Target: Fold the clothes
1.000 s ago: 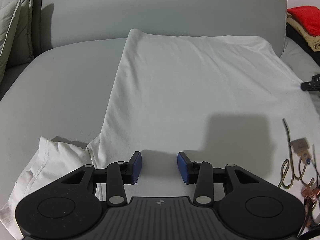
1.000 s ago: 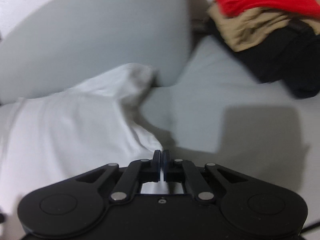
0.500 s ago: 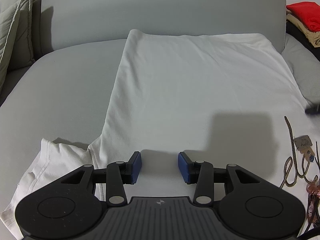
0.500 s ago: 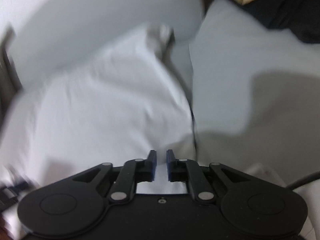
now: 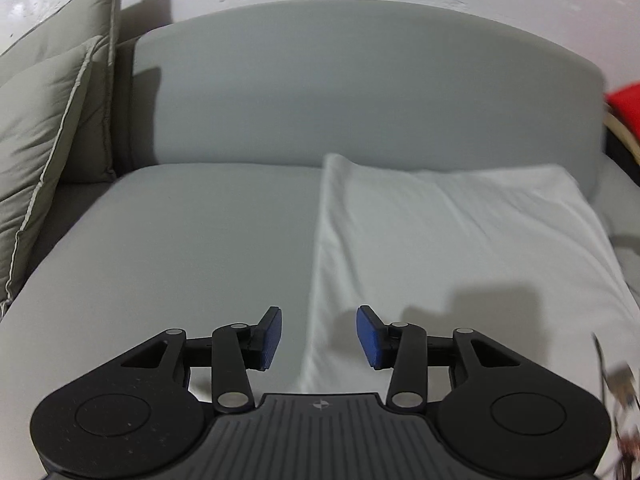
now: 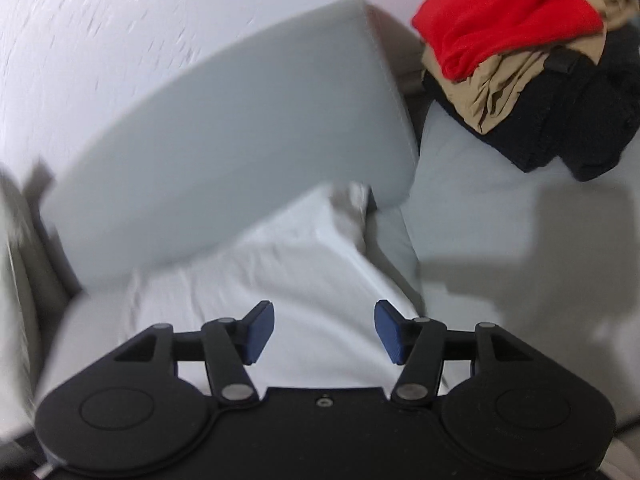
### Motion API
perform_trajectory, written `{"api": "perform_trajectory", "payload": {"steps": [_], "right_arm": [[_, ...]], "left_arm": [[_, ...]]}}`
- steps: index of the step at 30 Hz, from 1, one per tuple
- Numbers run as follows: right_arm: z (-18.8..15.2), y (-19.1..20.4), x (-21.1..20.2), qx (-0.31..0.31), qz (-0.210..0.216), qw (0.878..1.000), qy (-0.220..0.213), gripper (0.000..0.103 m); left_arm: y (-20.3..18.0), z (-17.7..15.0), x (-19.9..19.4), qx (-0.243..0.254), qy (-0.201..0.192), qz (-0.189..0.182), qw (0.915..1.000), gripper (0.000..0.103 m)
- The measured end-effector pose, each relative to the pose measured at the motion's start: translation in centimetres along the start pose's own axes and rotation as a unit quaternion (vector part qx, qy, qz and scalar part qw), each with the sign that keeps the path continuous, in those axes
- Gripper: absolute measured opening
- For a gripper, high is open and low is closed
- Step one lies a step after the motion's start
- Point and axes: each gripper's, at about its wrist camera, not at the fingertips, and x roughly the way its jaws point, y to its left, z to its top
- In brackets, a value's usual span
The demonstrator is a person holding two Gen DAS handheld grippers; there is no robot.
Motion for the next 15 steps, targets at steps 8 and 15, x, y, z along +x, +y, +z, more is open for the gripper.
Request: {"api": "perform_trajectory", "payload": {"steps": [8,15], "right_arm": [[4.4,-4.8,9.3,0.117,0.012,0.993,-0.005,0.039],[6.4,-6.5,16.2,0.138,0.036,0.990,0.002,0.038]], "left_arm": [[0.2,2.1,4.1,-0.047,-0.005,-0.036,0.9983,0.042],[-2.1,1.7,6.7,-0.023,0.006,-0.071,0.9972,0.043]]}}
